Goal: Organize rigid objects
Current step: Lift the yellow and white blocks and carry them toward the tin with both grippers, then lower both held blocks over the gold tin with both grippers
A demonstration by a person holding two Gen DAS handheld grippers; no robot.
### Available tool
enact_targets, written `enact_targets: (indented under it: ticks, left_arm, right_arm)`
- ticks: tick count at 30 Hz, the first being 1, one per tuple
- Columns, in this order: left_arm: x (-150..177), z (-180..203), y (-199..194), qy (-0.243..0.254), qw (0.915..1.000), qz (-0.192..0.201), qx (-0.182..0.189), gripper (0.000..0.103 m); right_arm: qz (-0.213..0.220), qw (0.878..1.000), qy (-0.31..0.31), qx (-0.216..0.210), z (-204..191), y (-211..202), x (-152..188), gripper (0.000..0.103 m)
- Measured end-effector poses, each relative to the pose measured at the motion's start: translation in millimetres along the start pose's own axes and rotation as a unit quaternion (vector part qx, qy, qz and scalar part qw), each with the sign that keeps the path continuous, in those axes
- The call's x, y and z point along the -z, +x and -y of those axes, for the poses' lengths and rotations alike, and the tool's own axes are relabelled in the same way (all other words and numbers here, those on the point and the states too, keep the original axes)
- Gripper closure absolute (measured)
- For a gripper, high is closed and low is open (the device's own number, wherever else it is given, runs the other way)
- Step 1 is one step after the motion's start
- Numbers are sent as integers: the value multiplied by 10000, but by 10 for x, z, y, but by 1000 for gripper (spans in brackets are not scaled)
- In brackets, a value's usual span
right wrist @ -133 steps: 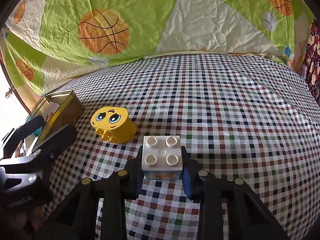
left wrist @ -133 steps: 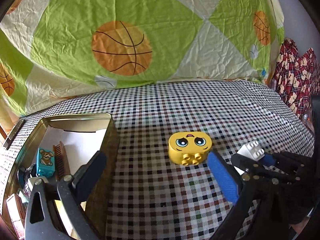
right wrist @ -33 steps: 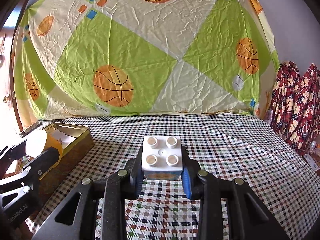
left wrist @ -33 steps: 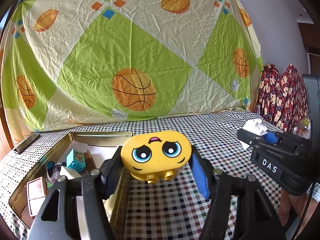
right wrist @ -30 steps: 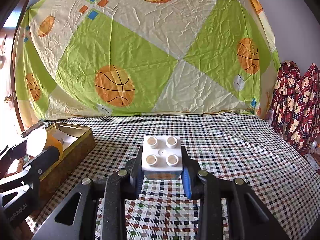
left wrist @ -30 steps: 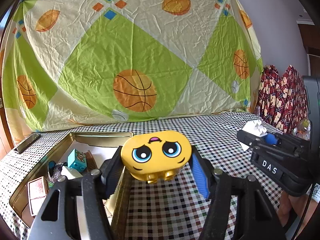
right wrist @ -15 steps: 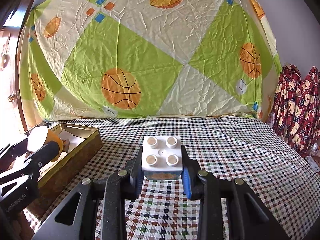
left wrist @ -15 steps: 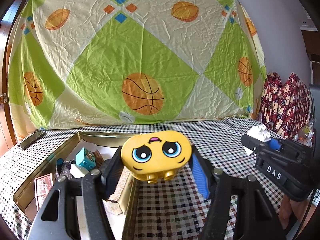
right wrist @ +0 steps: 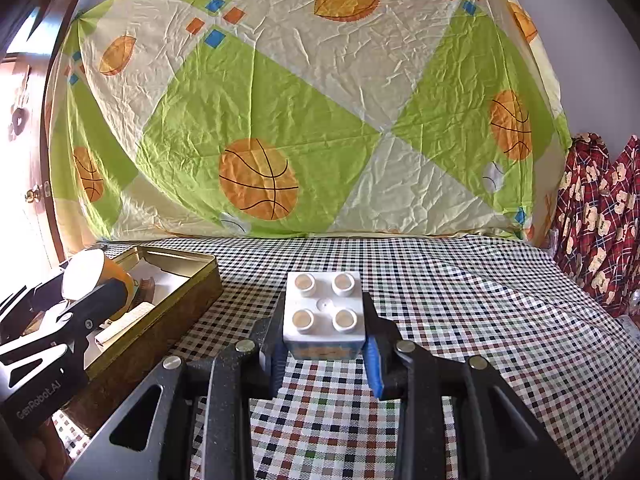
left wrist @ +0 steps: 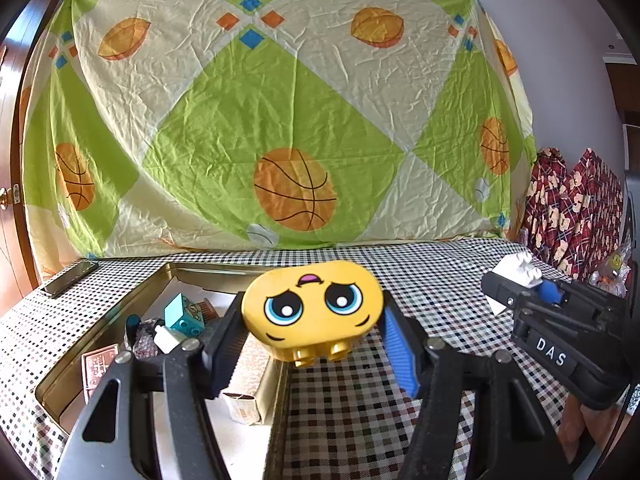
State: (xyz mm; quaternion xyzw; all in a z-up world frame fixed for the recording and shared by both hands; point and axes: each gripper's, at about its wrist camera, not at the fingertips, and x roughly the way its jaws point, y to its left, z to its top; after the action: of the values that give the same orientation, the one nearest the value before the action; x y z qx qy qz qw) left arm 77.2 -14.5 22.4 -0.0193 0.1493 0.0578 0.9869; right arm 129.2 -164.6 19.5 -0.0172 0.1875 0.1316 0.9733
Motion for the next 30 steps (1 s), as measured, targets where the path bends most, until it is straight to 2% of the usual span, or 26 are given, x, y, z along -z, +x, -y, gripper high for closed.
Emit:
enact_targets:
  ticks: [13, 30]
  left_arm:
    - [7, -83, -56, -57, 10000, 6, -11, 40]
    - [21, -289, -151, -224, 9997, 57, -113, 40]
  right_arm:
    - [-13, 9998, 13, -209, -78, -8, 8, 69]
    - [21, 9982, -143, -575, -410, -30, 34, 69]
